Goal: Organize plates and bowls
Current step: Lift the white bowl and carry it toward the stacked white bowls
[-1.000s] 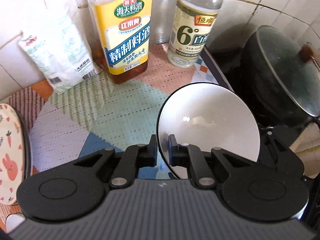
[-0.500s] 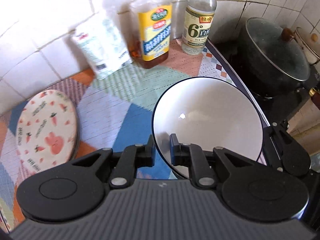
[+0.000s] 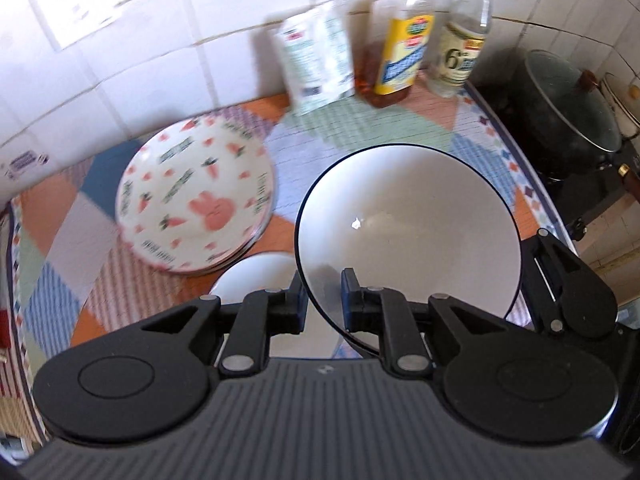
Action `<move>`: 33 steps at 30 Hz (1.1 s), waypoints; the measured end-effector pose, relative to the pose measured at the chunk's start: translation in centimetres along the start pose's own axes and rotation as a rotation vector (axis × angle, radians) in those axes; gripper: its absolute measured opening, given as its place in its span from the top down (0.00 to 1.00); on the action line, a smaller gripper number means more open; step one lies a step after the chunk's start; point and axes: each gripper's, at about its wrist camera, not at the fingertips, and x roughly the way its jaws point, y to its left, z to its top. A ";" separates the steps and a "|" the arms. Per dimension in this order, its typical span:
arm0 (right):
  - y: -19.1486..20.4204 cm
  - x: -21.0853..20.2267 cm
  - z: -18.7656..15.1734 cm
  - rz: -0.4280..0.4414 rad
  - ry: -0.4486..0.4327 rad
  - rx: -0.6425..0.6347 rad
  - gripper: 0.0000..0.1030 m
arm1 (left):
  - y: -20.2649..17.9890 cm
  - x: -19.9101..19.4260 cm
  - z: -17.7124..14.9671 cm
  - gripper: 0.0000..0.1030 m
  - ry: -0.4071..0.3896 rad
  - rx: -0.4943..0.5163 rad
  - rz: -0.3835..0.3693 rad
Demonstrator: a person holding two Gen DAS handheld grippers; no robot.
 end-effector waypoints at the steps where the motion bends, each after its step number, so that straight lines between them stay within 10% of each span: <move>1: 0.6 0.2 0.1 0.011 0.004 -0.007 0.11 | 0.7 -0.1 -0.4 0.87 0.004 -0.013 0.000; 23: 5.5 6.3 -0.3 0.160 0.254 -0.142 0.12 | 6.9 4.0 -3.9 0.83 0.150 -0.166 0.021; 27: 5.1 6.9 -0.2 0.188 0.271 -0.155 0.14 | 5.6 4.9 -4.0 0.83 0.113 -0.074 0.163; 33: 5.1 7.3 -0.7 0.184 0.275 -0.173 0.14 | 6.2 5.6 -4.1 0.83 0.121 -0.100 0.150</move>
